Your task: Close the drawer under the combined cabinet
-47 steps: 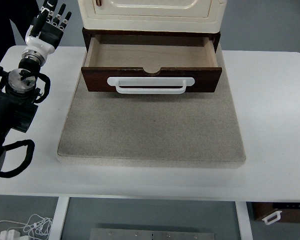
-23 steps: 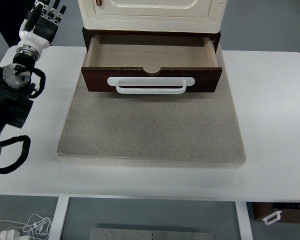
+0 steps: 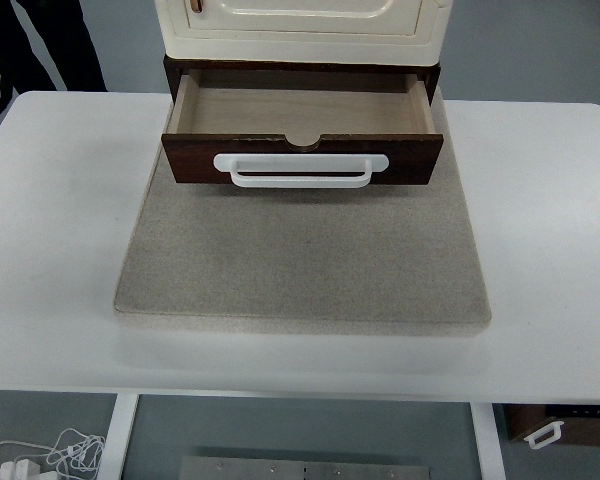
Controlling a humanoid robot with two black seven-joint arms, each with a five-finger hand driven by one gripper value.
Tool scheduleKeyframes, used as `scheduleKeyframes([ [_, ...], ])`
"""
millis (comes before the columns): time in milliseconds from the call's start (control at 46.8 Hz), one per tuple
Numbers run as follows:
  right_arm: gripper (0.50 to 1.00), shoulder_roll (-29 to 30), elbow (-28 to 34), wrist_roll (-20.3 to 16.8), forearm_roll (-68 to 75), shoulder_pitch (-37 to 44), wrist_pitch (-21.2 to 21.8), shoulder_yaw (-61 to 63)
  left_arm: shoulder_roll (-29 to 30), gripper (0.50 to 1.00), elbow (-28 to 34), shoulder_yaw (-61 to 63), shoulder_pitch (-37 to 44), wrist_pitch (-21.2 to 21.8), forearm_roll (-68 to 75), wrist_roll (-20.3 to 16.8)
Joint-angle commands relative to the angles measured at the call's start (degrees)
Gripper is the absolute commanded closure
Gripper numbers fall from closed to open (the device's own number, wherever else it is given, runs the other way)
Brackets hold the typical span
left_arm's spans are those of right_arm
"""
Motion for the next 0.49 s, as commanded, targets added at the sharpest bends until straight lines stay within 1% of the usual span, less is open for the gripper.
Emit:
scheduleKeyframes([
  [0,0.548,0.00,0.00,0.00,-0.08,0.00,0.04,0.00,1.39,0.500,-2.83,0.02,-1.21,-0.01,0.15,0.22],
  [107,0.548,0.00,0.00,0.00,0.01,0.00,0.04,0.00,1.92,0.500,-4.86,0.80,-3.84,-0.01,0.41,0.48],
  [256,0.548,0.00,0.00,0.00,0.01,0.00,-0.05,0.00,4.20,0.500,-5.12,7.22,-10.96,-0.01,0.32,0.40],
  [320,0.548,0.00,0.00,0.00,0.01,0.00,0.04,0.00,4.29,0.500,-5.56,9.94,-13.43,-0.01,0.32,0.40],
  [470,0.548,0.00,0.00,0.00,0.01,0.00,0.04,0.00,4.47,0.500,-11.70,13.64,-15.63,0.43,0.32,0.40],
])
